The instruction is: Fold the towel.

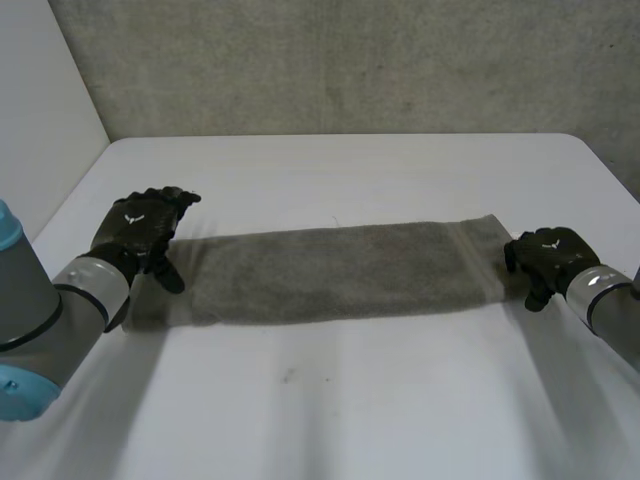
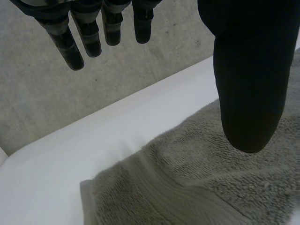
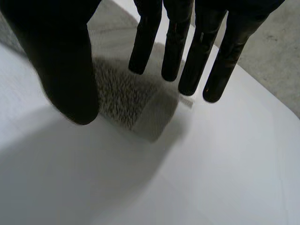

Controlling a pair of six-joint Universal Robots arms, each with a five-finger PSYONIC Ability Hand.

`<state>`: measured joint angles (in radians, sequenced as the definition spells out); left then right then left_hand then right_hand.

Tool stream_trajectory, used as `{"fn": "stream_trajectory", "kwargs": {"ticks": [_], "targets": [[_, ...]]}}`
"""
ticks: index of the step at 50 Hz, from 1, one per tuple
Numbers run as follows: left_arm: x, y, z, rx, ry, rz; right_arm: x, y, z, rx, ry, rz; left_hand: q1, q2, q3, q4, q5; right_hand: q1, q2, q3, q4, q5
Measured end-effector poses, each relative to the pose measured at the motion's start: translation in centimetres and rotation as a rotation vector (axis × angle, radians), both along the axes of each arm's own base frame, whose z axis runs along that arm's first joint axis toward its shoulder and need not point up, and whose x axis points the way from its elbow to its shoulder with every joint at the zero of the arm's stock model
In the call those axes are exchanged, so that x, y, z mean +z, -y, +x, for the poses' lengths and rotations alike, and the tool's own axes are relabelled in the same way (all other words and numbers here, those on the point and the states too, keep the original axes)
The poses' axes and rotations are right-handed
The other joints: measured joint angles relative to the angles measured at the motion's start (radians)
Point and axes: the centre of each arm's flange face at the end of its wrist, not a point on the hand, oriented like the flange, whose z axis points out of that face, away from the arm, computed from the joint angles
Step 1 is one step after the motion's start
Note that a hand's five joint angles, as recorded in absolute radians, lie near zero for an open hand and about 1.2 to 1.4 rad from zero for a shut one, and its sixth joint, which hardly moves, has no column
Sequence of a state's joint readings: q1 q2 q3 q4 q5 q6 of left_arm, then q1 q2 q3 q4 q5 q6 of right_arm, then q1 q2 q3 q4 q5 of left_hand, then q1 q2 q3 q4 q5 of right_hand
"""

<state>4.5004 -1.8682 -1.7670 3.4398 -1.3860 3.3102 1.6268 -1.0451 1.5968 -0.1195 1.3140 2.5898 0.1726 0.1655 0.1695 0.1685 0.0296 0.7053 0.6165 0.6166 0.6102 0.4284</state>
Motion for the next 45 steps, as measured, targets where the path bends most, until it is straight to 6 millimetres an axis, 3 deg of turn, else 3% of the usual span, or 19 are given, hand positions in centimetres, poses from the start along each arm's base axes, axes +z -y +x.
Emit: {"fn": "stream_trajectory", "kwargs": {"ticks": [3, 8, 13, 20, 21, 23, 29, 32, 33, 35, 36, 39, 43, 45], "targets": [[-0.3, -0.2, 0.0, 0.002, -0.011, 0.005, -1.2, 0.4, -0.2, -0.004, -0.002, 0.001, 0.0, 0.0, 0.0, 0.0, 0.0, 0.069, 0.059, 0.059, 0.066, 0.066], [-0.4, -0.2, 0.0, 0.004, -0.014, 0.006, -1.8, 1.2, -0.8, -0.022, -0.013, -0.003, 0.0, 0.0, 0.0, 0.0, 0.0, 0.557, 0.49, 0.483, 0.49, 0.492], [-0.4, -0.3, 0.1, 0.006, -0.013, 0.007, -1.6, 2.5, -2.7, -0.073, -0.04, -0.027, 0.0, 0.0, 0.0, 0.0, 0.0, 0.648, 0.565, 0.572, 0.579, 0.573], [-0.3, -0.5, 0.1, 0.006, -0.012, 0.007, 0.3, 5.0, -8.2, -0.188, -0.121, -0.094, 0.0, 0.0, 0.0, 0.0, 0.0, 0.675, 0.587, 0.595, 0.603, 0.597], [-0.2, -0.7, 0.1, 0.005, -0.013, 0.006, 1.1, 5.7, -10.1, -0.223, -0.156, -0.113, 0.0, 0.0, 0.0, 0.0, 0.0, 0.678, 0.587, 0.596, 0.604, 0.6], [-0.2, -0.7, 0.1, 0.005, -0.013, 0.005, 1.7, 6.2, -11.6, -0.248, -0.188, -0.128, 0.0, 0.0, 0.0, 0.0, 0.0, 0.679, 0.587, 0.596, 0.605, 0.6], [0.1, -0.9, 0.1, 0.004, -0.014, -0.001, 4.5, 7.3, -13.9, -0.284, -0.248, -0.185, 0.0, 0.0, 0.0, 0.0, 0.0, 0.68, 0.587, 0.597, 0.606, 0.602], [0.2, -0.9, 0.1, 0.004, -0.015, -0.004, 6.2, 7.4, -12.8, -0.265, -0.228, -0.23, 0.0, 0.0, 0.0, 0.0, 0.0, 0.681, 0.587, 0.597, 0.606, 0.602], [0.2, -0.8, 0.1, 0.005, -0.015, -0.005, 7.4, 7.4, -11.3, -0.237, -0.201, -0.262, 0.0, 0.0, 0.0, 0.0, 0.0, 0.681, 0.589, 0.597, 0.606, 0.602], [0.2, -0.8, 0.1, 0.005, -0.015, -0.005, 7.9, 7.3, -10.5, -0.222, -0.188, -0.277, 0.0, 0.0, 0.0, 0.0, 0.0, 0.681, 0.59, 0.597, 0.606, 0.602], [0.2, -0.8, 0.1, 0.005, -0.015, -0.006, 9.1, 6.9, -7.8, -0.168, -0.142, -0.31, 0.0, 0.0, 0.0, 0.0, 0.0, 0.681, 0.593, 0.597, 0.606, 0.602], [0.2, -0.8, 0.2, 0.006, -0.015, -0.006, 10.4, 5.5, -2.4, -0.051, -0.06, -0.349, 0.0, 0.0, 0.0, 0.0, 0.0, 0.681, 0.593, 0.598, 0.606, 0.603], [0.2, -0.8, 0.1, 0.005, -0.015, -0.007, 10.7, 2.4, 5.1, 0.129, 0.025, -0.369, 0.0, 0.0, 0.0, 0.0, 0.0, 0.681, 0.594, 0.598, 0.606, 0.604], [0.2, -0.9, 0.1, 0.005, -0.015, -0.006, 10.5, 0.8, 7.8, 0.202, 0.049, -0.369, 0.0, 0.0, 0.0, 0.0, 0.0, 0.681, 0.594, 0.598, 0.606, 0.604]]}}
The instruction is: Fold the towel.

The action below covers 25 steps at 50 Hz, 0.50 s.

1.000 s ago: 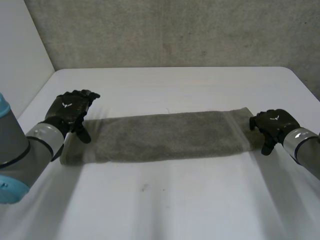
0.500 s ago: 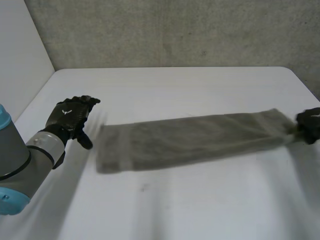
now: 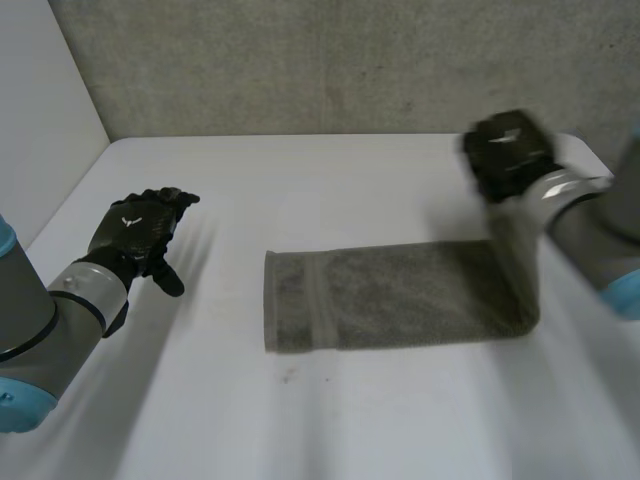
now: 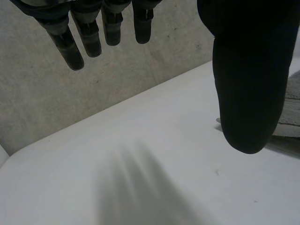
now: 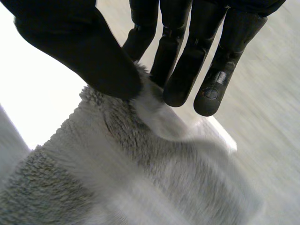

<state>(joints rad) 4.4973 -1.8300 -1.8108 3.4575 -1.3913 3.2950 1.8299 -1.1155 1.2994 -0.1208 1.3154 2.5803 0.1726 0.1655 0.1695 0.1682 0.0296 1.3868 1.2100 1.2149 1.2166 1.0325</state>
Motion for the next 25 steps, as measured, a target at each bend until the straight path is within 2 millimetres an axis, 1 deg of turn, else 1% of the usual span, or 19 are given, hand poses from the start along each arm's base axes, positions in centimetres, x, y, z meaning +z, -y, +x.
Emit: {"fn": "stream_trajectory", "kwargs": {"ticks": [2, 4, 5, 6, 8, 9, 11, 12, 13, 15, 16, 17, 18, 19, 20, 21, 23, 24, 25], "targets": [[0.0, 0.0, 0.0, -0.001, 0.0, 0.0, -0.7, -2.7, 3.8, 0.111, 0.008, 0.006, 0.0, 0.0, 0.0, 0.0, 0.0, 0.0, 0.0, 0.0, 0.0, 0.0], [0.0, 0.0, 0.0, -0.001, 0.0, 0.001, -1.8, -5.1, 6.6, 0.199, 0.005, 0.021, 0.0, 0.0, 0.0, 0.0, 0.0, 0.001, 0.0, 0.0, 0.0, 0.0], [0.0, -0.1, 0.0, -0.001, 0.0, 0.002, -2.6, -6.7, 8.3, 0.258, 0.0, 0.035, 0.0, 0.0, 0.0, 0.0, 0.0, 0.001, 0.0, 0.0, 0.0, 0.0], [-0.1, -0.1, 0.0, -0.001, 0.0, 0.003, -3.4, -8.0, 9.5, 0.301, -0.007, 0.05, 0.0, 0.0, 0.0, 0.0, 0.0, 0.001, 0.0, 0.0, 0.0, 0.0], [-0.1, -0.1, 0.0, -0.002, 0.0, 0.004, -4.6, -9.9, 11.0, 0.366, -0.018, 0.074, 0.0, 0.0, 0.0, 0.0, 0.0, 0.001, 0.0, 0.0, 0.0, 0.0], [-0.2, -0.2, -0.1, -0.003, 0.001, 0.005, -5.7, -11.3, 12.0, 0.417, -0.03, 0.098, 0.0, 0.0, 0.0, 0.0, 0.0, 0.002, 0.0, 0.0, 0.0, 0.0], [-0.2, -0.2, -0.1, -0.004, 0.001, 0.007, -7.3, -13.4, 13.2, 0.49, -0.048, 0.137, 0.0, 0.0, 0.0, 0.0, 0.0, 0.002, 0.0, 0.0, 0.0, 0.0], [-0.2, -0.2, -0.1, -0.004, 0.001, 0.007, -7.9, -14.0, 13.5, 0.512, -0.054, 0.15, 0.0, 0.0, 0.0, 0.0, 0.0, 0.002, 0.0, 0.0, 0.0, 0.0], [-0.2, -0.3, -0.1, -0.005, 0.001, 0.008, -8.9, -15.1, 13.9, 0.554, -0.065, 0.179, 0.0, 0.0, 0.0, 0.0, 0.0, 0.002, 0.0, 0.0, 0.0, 0.0], [-0.2, -0.3, -0.1, -0.006, 0.001, 0.008, -9.3, -15.5, 14.0, 0.57, -0.069, 0.189, 0.0, 0.0, 0.0, 0.0, 0.0, 0.002, 0.0, 0.0, 0.0, 0.0], [-0.3, -0.4, -0.2, -0.008, 0.002, 0.009, -10.1, -16.4, 14.2, 0.606, -0.077, 0.221, 0.0, 0.0, 0.0, 0.0, 0.0, 0.002, 0.0, 0.0, 0.0, 0.0], [-0.3, -0.4, -0.2, -0.009, 0.002, 0.009, -10.2, -16.6, 14.2, 0.612, -0.078, 0.229, 0.0, 0.0, 0.0, 0.0, 0.0, -0.071, -0.063, -0.068, -0.068, -0.04], [-0.3, -0.4, -0.2, -0.009, 0.002, 0.01, -10.3, -16.7, 14.1, 0.615, -0.077, 0.236, 0.0, 0.0, 0.0, 0.0, 0.0, -0.191, -0.152, -0.156, -0.158, -0.139], [-0.3, -0.4, -0.2, -0.009, 0.002, 0.01, -10.3, -16.8, 14.0, 0.615, -0.074, 0.244, 0.0, 0.0, 0.0, 0.0, 0.0, -0.317, -0.304, -0.304, -0.306, -0.253], [-0.3, -0.5, -0.2, -0.01, 0.002, 0.011, -10.1, -16.7, 13.7, 0.609, -0.066, 0.258, 0.0, 0.0, 0.0, 0.0, 0.0, -0.548, -0.532, -0.528, -0.53, -0.49], [-0.3, -0.5, -0.2, -0.01, 0.002, 0.011, -9.9, -16.6, 13.5, 0.602, -0.059, 0.263, 0.0, 0.0, 0.0, 0.0, 0.0, -0.548, -0.532, -0.528, -0.53, -0.49], [-0.3, -0.5, -0.2, -0.011, 0.003, 0.012, -9.2, -15.7, 12.6, 0.564, -0.031, 0.286, 0.0, 0.0, 0.0, 0.0, 0.0, -0.997, -0.919, -0.91, -0.912, -0.881], [-0.3, -0.5, -0.2, -0.011, 0.003, 0.012, -9.2, -15.7, 12.6, 0.564, -0.031, 0.286, 0.0, 0.0, 0.0, 0.0, 0.0, -0.997, -0.919, -0.91, -0.912, -0.881], [-0.4, -0.5, -0.2, -0.011, 0.003, 0.012, -8.8, -15.1, 12.0, 0.538, -0.012, 0.297, 0.0, 0.0, 0.0, 0.0, 0.0, -1.044, -0.93, -0.935, -0.935, -0.903]]}}
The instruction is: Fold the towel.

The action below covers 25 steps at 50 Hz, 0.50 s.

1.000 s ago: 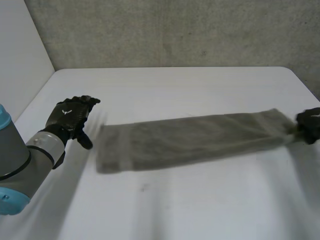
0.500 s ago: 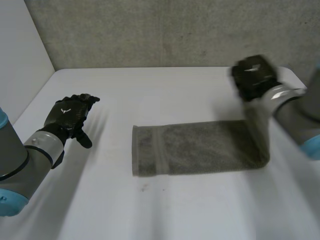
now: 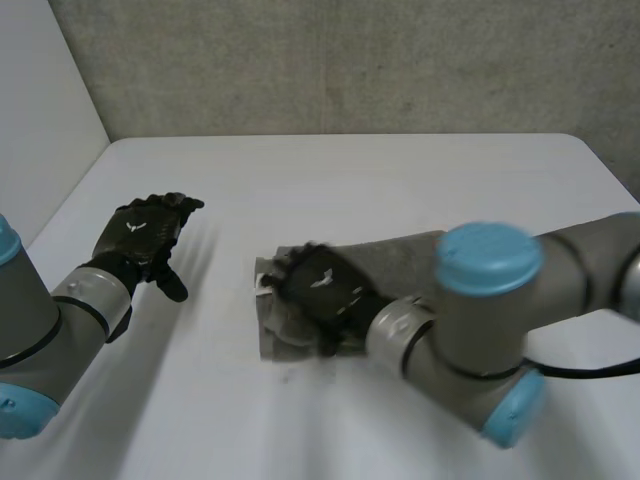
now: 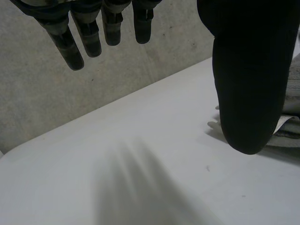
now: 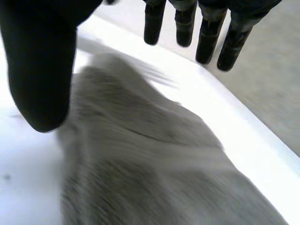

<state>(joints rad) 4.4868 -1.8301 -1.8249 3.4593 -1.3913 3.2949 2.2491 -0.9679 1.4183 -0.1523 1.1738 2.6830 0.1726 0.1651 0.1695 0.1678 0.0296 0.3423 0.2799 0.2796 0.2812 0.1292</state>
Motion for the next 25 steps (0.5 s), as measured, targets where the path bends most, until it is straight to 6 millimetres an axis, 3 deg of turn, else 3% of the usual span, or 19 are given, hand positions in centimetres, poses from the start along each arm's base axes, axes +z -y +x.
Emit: {"fn": "stream_trajectory", "kwargs": {"ticks": [1, 7, 8, 9, 13, 17, 18, 20, 21, 25], "targets": [[0.0, 0.0, 0.0, -0.001, 0.0, 0.0, 1.0, 1.8, -1.8, -0.082, 0.03, 0.04, 0.0, 0.0, 0.0, 0.0, 0.0, -0.094, -0.052, -0.051, -0.049, -0.05], [0.0, 0.0, 0.0, -0.001, 0.0, 0.0, 2.3, 5.5, -7.1, -0.292, 0.095, 0.138, 0.0, 0.0, 0.0, 0.0, 0.0, -0.145, -0.1, -0.1, -0.094, -0.094], [0.0, 0.0, 0.0, -0.001, 0.0, 0.0, 2.3, 5.5, -7.1, -0.292, 0.095, 0.138, 0.0, 0.0, 0.0, 0.0, 0.0, -0.145, -0.1, -0.1, -0.094, -0.094], [0.0, 0.0, 0.0, -0.002, 0.0, -0.001, 1.9, 6.4, -9.3, -0.369, 0.101, 0.178, 0.0, 0.0, 0.0, 0.0, 0.0, -0.153, -0.104, -0.105, -0.099, -0.098], [0.0, 0.0, -0.1, -0.003, -0.001, -0.005, 0.7, 7.2, -12.0, -0.455, 0.082, 0.222, 0.0, 0.0, 0.0, 0.0, 0.0, -0.14, -0.103, -0.105, -0.102, -0.1], [0.0, 0.0, -0.1, -0.004, -0.002, -0.008, -0.8, 7.5, -14.2, -0.51, 0.033, 0.231, 0.0, 0.0, 0.0, 0.0, 0.0, 0.057, 0.058, 0.059, 0.058, 0.037], [0.0, -0.1, -0.2, -0.005, -0.002, -0.008, -1.1, 7.6, -14.6, -0.518, 0.018, 0.227, 0.0, 0.0, 0.0, 0.0, 0.0, 0.236, 0.228, 0.227, 0.212, 0.187], [-0.1, -0.1, -0.2, -0.007, -0.002, -0.008, -1.6, 7.7, -15.3, -0.529, -0.009, 0.212, 0.0, 0.0, 0.0, 0.0, 0.0, 0.371, 0.328, 0.328, 0.326, 0.3], [-0.1, -0.1, -0.2, -0.008, -0.002, -0.008, -1.9, 7.8, -15.7, -0.534, -0.027, 0.201, 0.0, 0.0, 0.0, 0.0, 0.0, 0.61, 0.563, 0.549, 0.548, 0.513], [-0.1, -0.2, -0.3, -0.012, -0.001, -0.007, -2.6, 8.2, -16.5, -0.538, -0.078, 0.165, 0.0, 0.0, 0.0, 0.0, 0.0, 0.906, 0.816, 0.816, 0.815, 0.782]]}}
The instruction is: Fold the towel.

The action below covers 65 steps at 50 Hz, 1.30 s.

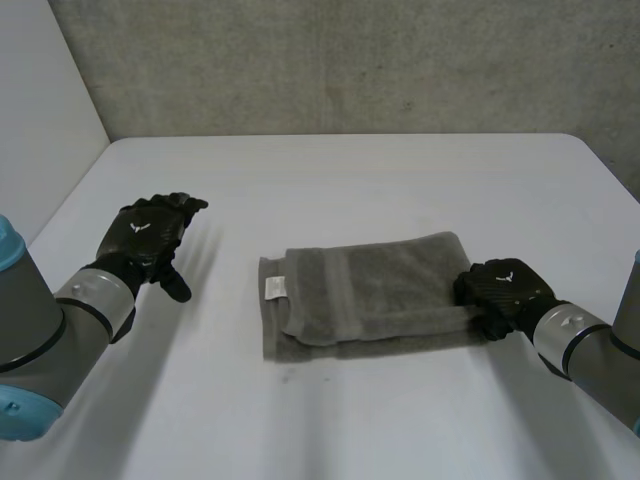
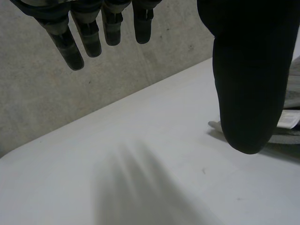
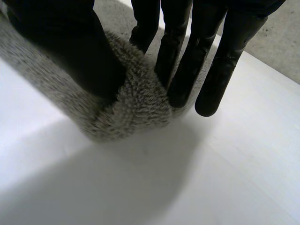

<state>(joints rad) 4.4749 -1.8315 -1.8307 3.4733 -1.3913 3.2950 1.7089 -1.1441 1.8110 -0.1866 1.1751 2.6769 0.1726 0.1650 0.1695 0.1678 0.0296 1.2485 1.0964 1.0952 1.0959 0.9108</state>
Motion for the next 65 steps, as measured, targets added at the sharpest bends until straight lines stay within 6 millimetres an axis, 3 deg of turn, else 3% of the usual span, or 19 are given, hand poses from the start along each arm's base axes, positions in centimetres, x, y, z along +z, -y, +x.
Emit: {"fn": "stream_trajectory", "kwargs": {"ticks": [8, 10, 15, 16, 19, 22, 26, 31, 34, 36, 41, 43, 44, 48, 49, 56, 62, 65], "targets": [[-0.1, -0.2, 0.0, -0.001, 0.001, 0.004, 0.9, 1.3, 0.4, 0.003, -0.03, -0.09, 0.0, 0.0, 0.0, 0.0, 0.0, 0.121, 0.104, 0.11, 0.11, 0.107], [-0.2, -0.2, 0.0, -0.001, 0.001, 0.003, 1.8, 1.5, 1.3, 0.018, -0.024, -0.133, 0.0, 0.0, 0.0, 0.0, 0.0, 0.127, 0.109, 0.113, 0.114, 0.112], [0.0, -0.3, 0.0, -0.003, 0.0, -0.002, 4.7, 0.0, 6.6, 0.148, 0.019, -0.262, 0.0, 0.0, 0.0, 0.0, 0.0, 0.134, 0.113, 0.119, 0.119, 0.12], [0.0, -0.3, 0.0, -0.003, 0.0, -0.002, 4.7, 0.0, 6.6, 0.148, 0.019, -0.262, 0.0, 0.0, 0.0, 0.0, 0.0, 0.134, 0.113, 0.119, 0.119, 0.12], [0.2, -0.4, -0.1, -0.005, -0.002, -0.008, 5.9, -2.9, 11.6, 0.297, 0.055, -0.32, 0.0, 0.0, 0.0, 0.0, 0.0, 0.134, 0.114, 0.12, 0.12, 0.122], [0.4, -0.4, -0.1, -0.006, -0.003, -0.013, 5.5, -5.9, 15.2, 0.422, 0.069, -0.331, 0.0, 0.0, 0.0, 0.0, 0.0, 0.136, 0.114, 0.12, 0.12, 0.122], [0.5, -0.5, -0.1, -0.006, -0.005, -0.018, 3.7, -9.4, 18.3, 0.561, 0.05, -0.329, 0.0, 0.0, 0.0, 0.0, 0.0, 0.137, 0.114, 0.12, 0.121, 0.122], [0.8, -0.4, -0.1, -0.004, -0.009, -0.024, 1.5, -11.7, 19.7, 0.664, 0.001, -0.336, 0.0, 0.0, 0.0, 0.0, 0.0, 0.137, 0.114, 0.12, 0.121, 0.122], [0.9, -0.3, -0.1, -0.002, -0.014, -0.027, 1.0, -12.1, 19.8, 0.688, -0.014, -0.339, 0.0, 0.0, 0.0, 0.0, 0.0, 0.134, 0.114, 0.116, 0.119, 0.121], [1.1, -0.2, -0.1, 0.0, -0.023, -0.03, 1.1, -12.2, 19.6, 0.693, -0.018, -0.339, 0.0, 0.0, 0.0, 0.0, 0.0, -0.016, -0.028, -0.004, -0.004, 0.016], [2.0, 0.2, -0.3, 0.005, -0.066, -0.039, 2.8, -11.0, 18.1, 0.636, 0.01, -0.332, 0.0, 0.0, 0.0, 0.0, 0.0, -0.75, -0.654, -0.652, -0.651, -0.633], [2.3, 0.3, -0.4, 0.004, -0.078, -0.043, 3.2, -10.5, 17.6, 0.612, 0.019, -0.327, 0.0, 0.0, 0.0, 0.0, 0.0, -0.853, -0.744, -0.745, -0.735, -0.71], [2.8, 0.5, -0.7, 0.001, -0.103, -0.048, 4.4, -8.9, 16.1, 0.534, 0.054, -0.303, 0.0, 0.0, 0.0, 0.0, 0.0, -0.937, -0.812, -0.812, -0.811, -0.782], [4.0, 0.6, -1.5, -0.016, -0.149, -0.049, 6.0, -6.3, 13.4, 0.391, 0.136, -0.245, 0.0, 0.0, 0.0, 0.0, 0.0, -1.01, -0.88, -0.878, -0.874, -0.845], [4.5, 0.4, -2.2, -0.032, -0.171, -0.044, 6.7, -5.0, 11.9, 0.311, 0.191, -0.203, 0.0, 0.0, 0.0, 0.0, 0.0, -1.037, -0.904, -0.904, -0.897, -0.867], [5.3, -1.0, -5.7, -0.12, -0.226, 0.024, 8.1, -1.5, 7.0, 0.051, 0.393, -0.015, 0.0, 0.0, 0.0, 0.0, 0.0, -1.061, -0.922, -0.924, -0.917, -0.881], [2.7, -2.8, -9.2, -0.136, -0.198, 0.143, 7.6, -0.7, 5.9, -0.022, 0.435, 0.116, 0.0, 0.002, 0.0, 0.0, 0.0, -1.064, -0.922, -0.927, -0.921, -0.884], [1.5, -3.2, -9.7, -0.112, -0.173, 0.174, 7.1, -0.5, 6.1, -0.024, 0.421, 0.141, 0.0, 0.002, 0.001, 0.001, 0.0, -1.065, -0.922, -0.927, -0.921, -0.884]]}}
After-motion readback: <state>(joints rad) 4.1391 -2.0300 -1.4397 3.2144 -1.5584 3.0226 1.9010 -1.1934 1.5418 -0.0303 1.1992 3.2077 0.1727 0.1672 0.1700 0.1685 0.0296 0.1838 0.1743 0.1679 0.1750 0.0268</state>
